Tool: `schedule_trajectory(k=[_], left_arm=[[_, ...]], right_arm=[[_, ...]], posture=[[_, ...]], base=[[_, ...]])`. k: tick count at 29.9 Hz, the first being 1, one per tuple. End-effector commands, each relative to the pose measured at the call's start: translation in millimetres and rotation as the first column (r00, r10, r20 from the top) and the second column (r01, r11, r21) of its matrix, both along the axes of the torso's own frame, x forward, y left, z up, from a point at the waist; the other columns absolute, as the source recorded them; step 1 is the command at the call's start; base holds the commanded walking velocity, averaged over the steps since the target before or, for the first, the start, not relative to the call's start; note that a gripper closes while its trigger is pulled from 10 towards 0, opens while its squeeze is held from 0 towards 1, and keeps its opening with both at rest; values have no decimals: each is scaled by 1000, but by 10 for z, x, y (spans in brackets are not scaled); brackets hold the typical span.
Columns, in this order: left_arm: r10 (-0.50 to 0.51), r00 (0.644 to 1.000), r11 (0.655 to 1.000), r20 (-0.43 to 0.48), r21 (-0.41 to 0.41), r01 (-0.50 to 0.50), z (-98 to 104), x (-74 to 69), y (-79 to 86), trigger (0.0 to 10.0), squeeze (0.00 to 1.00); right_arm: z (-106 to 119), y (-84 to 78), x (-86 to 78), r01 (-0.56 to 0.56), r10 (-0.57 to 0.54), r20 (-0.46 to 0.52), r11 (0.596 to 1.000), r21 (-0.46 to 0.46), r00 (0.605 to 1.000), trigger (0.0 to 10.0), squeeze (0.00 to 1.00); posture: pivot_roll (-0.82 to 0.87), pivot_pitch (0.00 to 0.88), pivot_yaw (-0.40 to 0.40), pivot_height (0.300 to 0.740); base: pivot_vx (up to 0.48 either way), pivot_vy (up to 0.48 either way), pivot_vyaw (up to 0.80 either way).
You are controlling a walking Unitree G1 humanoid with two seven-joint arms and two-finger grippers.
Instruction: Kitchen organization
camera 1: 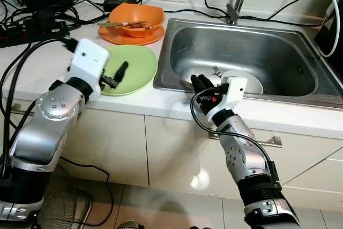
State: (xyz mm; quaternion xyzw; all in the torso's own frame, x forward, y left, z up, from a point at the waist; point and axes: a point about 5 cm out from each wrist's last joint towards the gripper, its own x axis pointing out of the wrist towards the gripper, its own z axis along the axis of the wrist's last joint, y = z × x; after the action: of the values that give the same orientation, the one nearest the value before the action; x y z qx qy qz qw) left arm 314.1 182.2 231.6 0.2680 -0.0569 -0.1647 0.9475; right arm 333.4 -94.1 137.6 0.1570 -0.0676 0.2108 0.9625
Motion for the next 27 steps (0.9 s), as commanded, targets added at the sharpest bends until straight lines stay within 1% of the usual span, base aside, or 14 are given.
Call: schedule_trajectory(k=[1, 2, 3, 5, 7, 8, 12, 15, 18, 21, 27], left_arm=[[-73, 997, 993, 36, 96, 69, 12, 20, -103, 10000, 0], [-99, 994, 985, 37, 144, 92, -32, 37, -141, 10000, 0], [-115, 993, 979, 37, 174, 107, -61, 46, -165, 10000, 0], [-148, 989, 951, 22, 277, 137, -157, 75, -212, 10000, 0], [-169, 986, 923, 7, 350, 156, -218, 97, -234, 10000, 0], [-175, 985, 914, 2, 372, 161, -232, 107, -238, 10000, 0], [-185, 983, 903, -3, 394, 171, -243, 125, -245, 10000, 0], [-187, 981, 869, -48, 458, 188, -319, 134, -249, 10000, 0], [-181, 981, 855, -65, 483, 189, -354, 132, -236, 10000, 0], [-161, 981, 831, -106, 522, 193, -370, 86, -194, 10000, 0], [-137, 981, 817, -135, 544, 189, -361, 47, -145, 10000, 0]], right_arm=[[-1, -20, 12, 13, -13, -8, 1000, -10, 1000, 10000, 0], [1, -18, 14, 16, -16, -7, 1000, -7, 1000, 10000, 0], [2, -17, 14, 18, -18, -7, 1000, -5, 1000, 10000, 0], [5, -14, 18, 22, -22, -6, 1000, -1, 1000, 10000, 0], [6, -12, 20, 26, -26, -5, 1000, 2, 1000, 10000, 0], [5, -14, 20, 29, -29, -5, 1000, 3, 1000, 10000, 0], [2, -16, 19, 33, -33, -6, 999, 5, 999, 10000, 0], [-7, -18, 13, 39, -39, -9, 999, 9, 999, 10000, 0], [-7, -18, 12, 40, -40, -10, 999, 9, 999, 10000, 0], [-1, -22, 17, 44, -44, -10, 999, 12, 999, 10000, 0], [-2, -9, 22, 39, -39, -12, 999, 14, 999, 10000, 0]], posture=[[134, 59, -14, 740], [134, 58, -13, 740], [134, 58, -13, 740], [128, 60, -3, 740], [126, 63, 1, 740], [126, 62, 3, 740], [124, 64, 7, 740], [123, 66, 9, 740], [123, 70, 9, 740], [131, 74, 5, 740], [139, 76, 2, 740]], base=[[0, 0, 0], [0, 0, 0], [0, 0, 0], [0, 0, 0], [0, 0, 0], [0, 0, 0], [0, 0, 0], [0, 0, 0], [0, 0, 0], [0, 0, 0], [0, 0, 0]])
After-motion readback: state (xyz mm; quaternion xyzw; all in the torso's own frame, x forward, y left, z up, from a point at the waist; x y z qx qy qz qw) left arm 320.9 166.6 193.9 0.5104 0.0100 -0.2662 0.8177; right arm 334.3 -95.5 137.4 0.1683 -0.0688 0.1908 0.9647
